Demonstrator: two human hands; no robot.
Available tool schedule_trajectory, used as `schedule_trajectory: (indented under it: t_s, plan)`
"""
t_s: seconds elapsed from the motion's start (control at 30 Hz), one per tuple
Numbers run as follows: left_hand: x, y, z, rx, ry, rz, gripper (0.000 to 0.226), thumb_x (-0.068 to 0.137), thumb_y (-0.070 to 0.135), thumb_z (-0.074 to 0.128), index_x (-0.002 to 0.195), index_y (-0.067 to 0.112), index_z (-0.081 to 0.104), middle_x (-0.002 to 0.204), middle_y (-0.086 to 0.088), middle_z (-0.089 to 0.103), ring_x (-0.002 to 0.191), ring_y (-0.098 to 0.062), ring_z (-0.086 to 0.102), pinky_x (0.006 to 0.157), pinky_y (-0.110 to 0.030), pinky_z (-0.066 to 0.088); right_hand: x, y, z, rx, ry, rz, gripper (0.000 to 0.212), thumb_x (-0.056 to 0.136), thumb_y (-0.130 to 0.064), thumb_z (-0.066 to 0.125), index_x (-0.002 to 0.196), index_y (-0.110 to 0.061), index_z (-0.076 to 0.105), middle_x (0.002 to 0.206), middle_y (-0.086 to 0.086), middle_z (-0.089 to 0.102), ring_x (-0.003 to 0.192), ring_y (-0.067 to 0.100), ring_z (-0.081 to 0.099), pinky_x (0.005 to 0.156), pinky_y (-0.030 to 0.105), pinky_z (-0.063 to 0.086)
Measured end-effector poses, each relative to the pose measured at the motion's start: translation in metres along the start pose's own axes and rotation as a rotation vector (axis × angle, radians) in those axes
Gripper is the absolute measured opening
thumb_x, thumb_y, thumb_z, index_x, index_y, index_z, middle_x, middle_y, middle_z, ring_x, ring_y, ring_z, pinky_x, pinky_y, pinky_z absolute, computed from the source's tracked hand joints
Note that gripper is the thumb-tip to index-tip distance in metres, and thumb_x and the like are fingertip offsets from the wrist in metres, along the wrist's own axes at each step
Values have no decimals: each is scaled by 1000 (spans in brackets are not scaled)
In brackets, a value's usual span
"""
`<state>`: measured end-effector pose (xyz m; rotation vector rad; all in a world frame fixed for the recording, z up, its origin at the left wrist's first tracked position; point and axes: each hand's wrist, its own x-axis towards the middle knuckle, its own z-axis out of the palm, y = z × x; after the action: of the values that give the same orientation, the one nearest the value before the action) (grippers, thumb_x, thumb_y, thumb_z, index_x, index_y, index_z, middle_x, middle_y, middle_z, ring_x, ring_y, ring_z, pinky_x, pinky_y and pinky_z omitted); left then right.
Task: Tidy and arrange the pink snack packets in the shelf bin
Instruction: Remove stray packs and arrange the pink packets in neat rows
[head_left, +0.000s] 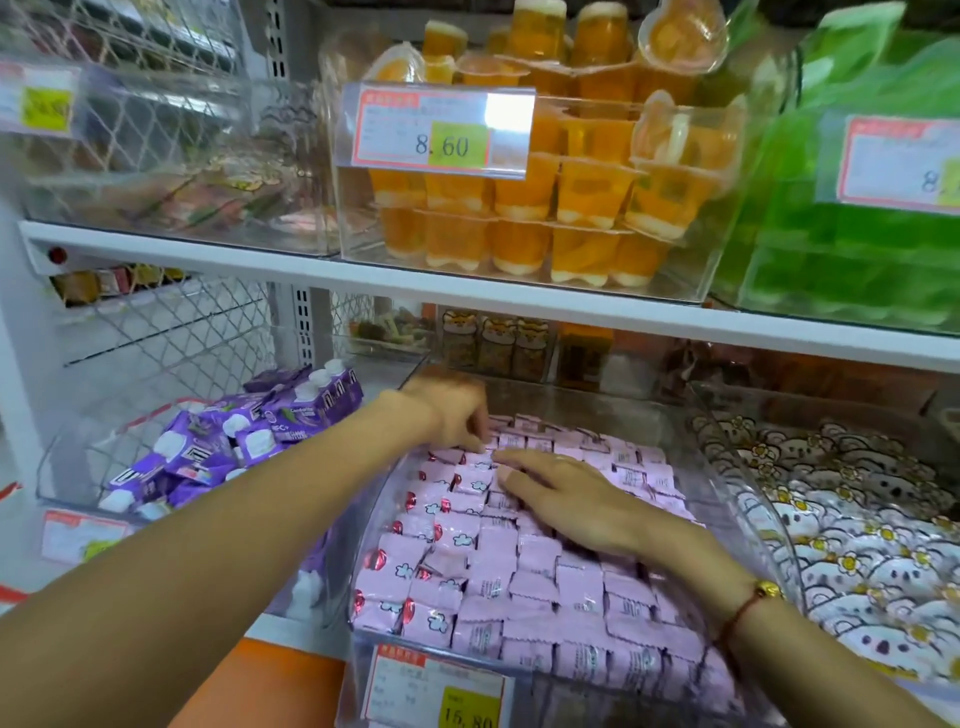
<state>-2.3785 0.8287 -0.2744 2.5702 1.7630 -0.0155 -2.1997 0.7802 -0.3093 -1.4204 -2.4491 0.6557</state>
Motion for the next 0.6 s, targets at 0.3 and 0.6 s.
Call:
schedule_trajectory:
  t_s: [0.3, 0.6]
  plan:
    - [-9, 5, 5, 48, 256, -16, 21, 99, 28, 45, 105, 14, 59, 99, -8, 63, 86, -24, 57, 78, -32, 47, -4, -6, 1, -104, 61, -28, 43, 97, -51, 35, 134, -34, 48, 146, -12, 43, 131, 16, 41, 105, 32, 33]
    - [-31, 14, -11, -805, 680, -215, 14, 103, 20, 33, 106, 12, 45, 97, -15, 62, 63, -26, 53, 55, -33, 42, -8, -8, 0, -150, 37, -25, 45, 98, -48, 36, 141, -33, 40, 147, -8, 41, 132, 18, 39, 105, 30, 29]
